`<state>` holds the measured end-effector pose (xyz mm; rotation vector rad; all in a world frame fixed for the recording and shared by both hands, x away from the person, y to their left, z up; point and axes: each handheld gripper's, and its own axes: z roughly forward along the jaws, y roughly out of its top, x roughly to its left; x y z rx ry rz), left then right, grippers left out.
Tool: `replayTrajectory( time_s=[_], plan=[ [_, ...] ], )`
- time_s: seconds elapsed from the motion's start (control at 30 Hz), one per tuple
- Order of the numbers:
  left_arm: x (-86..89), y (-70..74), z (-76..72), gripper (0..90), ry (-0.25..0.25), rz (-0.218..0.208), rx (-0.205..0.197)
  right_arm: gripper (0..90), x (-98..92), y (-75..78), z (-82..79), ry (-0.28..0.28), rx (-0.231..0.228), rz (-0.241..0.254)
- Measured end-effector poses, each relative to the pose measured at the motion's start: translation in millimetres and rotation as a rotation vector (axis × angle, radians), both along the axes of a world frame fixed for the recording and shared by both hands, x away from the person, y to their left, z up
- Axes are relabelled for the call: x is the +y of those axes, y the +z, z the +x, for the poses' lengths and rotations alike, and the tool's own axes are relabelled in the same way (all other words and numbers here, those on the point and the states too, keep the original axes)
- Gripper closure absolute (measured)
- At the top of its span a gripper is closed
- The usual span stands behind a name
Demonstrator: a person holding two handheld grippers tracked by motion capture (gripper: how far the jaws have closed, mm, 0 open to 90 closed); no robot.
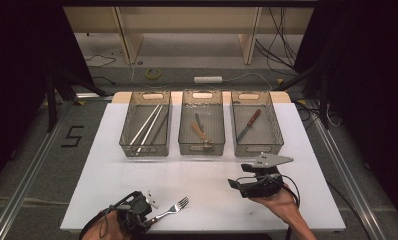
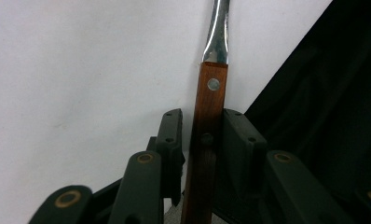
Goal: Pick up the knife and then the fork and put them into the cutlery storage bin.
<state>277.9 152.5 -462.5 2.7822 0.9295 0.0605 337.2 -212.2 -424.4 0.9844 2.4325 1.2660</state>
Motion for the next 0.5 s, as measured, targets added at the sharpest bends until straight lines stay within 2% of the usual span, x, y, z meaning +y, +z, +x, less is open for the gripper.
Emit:
replayTrajectory(
  time_s=[0.17,0.37,0.5],
  plan=[
    [2.3,-0.2,0.0,71.2,0.008,-0.009,0.001,28.3,0.2,0.0,-0.1,0.001,0.000,0.000],
    [3.0,0.3,-0.1,74.8,-0.015,-0.001,-0.005,28.4,0.3,-0.1,0.1,0.001,0.001,-0.001],
    [4.9,-0.1,-0.2,75.7,-0.016,-0.018,-0.007,28.5,0.6,-0.2,0.1,0.001,0.001,-0.003]
  ],
)
